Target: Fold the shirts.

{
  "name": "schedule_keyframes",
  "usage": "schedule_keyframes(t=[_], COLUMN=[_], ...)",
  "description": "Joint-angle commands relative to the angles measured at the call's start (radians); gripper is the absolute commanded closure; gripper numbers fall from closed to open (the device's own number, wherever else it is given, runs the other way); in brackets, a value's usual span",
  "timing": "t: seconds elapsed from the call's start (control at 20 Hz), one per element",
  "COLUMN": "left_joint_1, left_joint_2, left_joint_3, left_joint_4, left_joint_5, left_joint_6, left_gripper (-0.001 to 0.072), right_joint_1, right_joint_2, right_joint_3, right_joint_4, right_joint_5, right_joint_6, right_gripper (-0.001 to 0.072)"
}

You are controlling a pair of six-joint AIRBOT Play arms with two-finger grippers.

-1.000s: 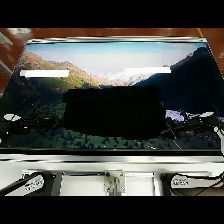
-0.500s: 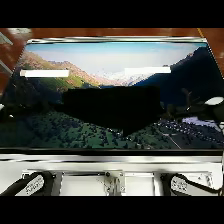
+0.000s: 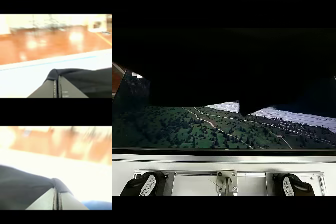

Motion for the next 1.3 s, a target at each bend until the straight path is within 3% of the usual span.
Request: schedule_keyframes(t=[0.0, 0.2, 0.35, 0.45, 0.7, 0.8, 0.95, 1.25], left_joint_1=[0.0, 0.0, 0.0, 0.0, 0.0, -0.002, -0.002, -0.031], left_joint_2=[0.1, 0.177, 0.167, 0.139, 0.028, -0.061, -0.271, -0.699], left_joint_3=[0.091, 0.091, 0.089, 0.06, -0.183, -0.3, -0.394, -0.336], left_joint_4=[0.178, 0.18, 0.241, 0.295, 0.325, 0.323, 0.315, 0.099], left_joint_5=[-0.132, -0.158, -0.31, -0.372, -0.463, -0.455, -0.362, 0.093], left_joint_6=[-0.114, -0.15, -0.179, -0.182, -0.183, -0.183, -0.172, -0.134], left_gripper=[0.0672, 0.0671, 0.0671, 0.0671, 0.067, 0.067, 0.067, 0.0669], right_joint_1=[0.001, 0.001, 0.001, 0.001, 0.001, 0.002, 0.067, 0.315], right_joint_2=[0.139, 0.155, 0.146, 0.114, -0.132, -0.269, -0.449, -0.85], right_joint_3=[0.06, 0.061, 0.061, 0.061, 0.044, -0.042, -0.216, -0.264], right_joint_4=[-0.125, -0.125, -0.135, -0.196, -0.238, -0.205, -0.209, -0.261], right_joint_5=[-0.045, -0.047, -0.01, 0.084, 0.5, 0.542, 0.36, -0.457], right_joint_6=[0.112, 0.121, 0.169, 0.195, 0.245, 0.257, 0.243, 0.216], right_gripper=[0.0653, 0.0652, 0.0653, 0.0652, 0.0653, 0.0654, 0.0654, 0.0652])
